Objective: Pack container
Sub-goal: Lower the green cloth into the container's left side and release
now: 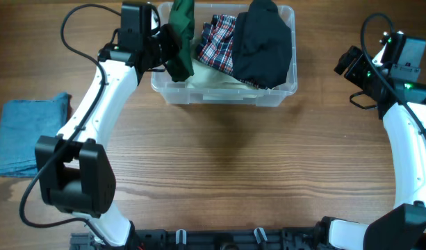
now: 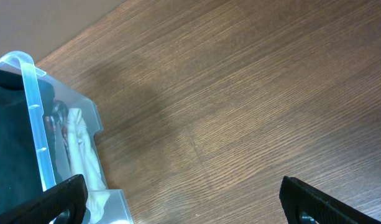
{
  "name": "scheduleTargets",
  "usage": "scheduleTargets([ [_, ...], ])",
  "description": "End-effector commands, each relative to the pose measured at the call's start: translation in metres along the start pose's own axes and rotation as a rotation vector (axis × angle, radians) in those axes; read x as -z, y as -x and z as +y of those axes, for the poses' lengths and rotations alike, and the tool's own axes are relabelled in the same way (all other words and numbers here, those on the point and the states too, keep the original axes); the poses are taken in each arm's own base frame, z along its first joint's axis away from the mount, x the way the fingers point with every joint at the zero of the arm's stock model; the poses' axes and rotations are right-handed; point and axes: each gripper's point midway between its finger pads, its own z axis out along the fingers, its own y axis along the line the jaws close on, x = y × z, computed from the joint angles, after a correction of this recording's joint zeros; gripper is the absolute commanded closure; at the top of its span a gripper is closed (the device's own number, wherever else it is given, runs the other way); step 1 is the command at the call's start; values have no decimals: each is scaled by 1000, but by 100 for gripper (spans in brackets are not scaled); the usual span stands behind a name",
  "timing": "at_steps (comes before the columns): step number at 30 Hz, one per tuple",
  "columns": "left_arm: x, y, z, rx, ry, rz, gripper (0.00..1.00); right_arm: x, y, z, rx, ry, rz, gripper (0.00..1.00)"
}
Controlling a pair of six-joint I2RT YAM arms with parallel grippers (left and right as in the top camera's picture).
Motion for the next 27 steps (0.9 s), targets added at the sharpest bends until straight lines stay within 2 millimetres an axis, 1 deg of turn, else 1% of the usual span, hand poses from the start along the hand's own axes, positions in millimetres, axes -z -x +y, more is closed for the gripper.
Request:
scheduleTargets([
  [1,-12,-3,7,-17,23,11,96,-4,0,-4,-13,-23,0,0],
  [4,-17,-6,11,-13,31,20,92,-4,0,-4,-13,-23,0,0],
  [8,-17,-4,11,-15,31,15,75,-4,0,-4,-13,-23,0,0],
  [11,-17,-4,10,-16,29,12,69,-4,0,-4,-13,-23,0,0],
  [15,-17,-3,10,-16,28,11,69,-4,0,-4,-13,-23,0,0],
  [20,-16,2,5,-51,11,-7,71,-4,0,-4,-12,-23,0,0],
  [23,-11,9,-5,-84,-6,-23,72,-4,0,-4,-13,-23,0,0],
  [27,3,20,-27,-195,-38,-58,70,-4,0,-4,-12,-23,0,0],
])
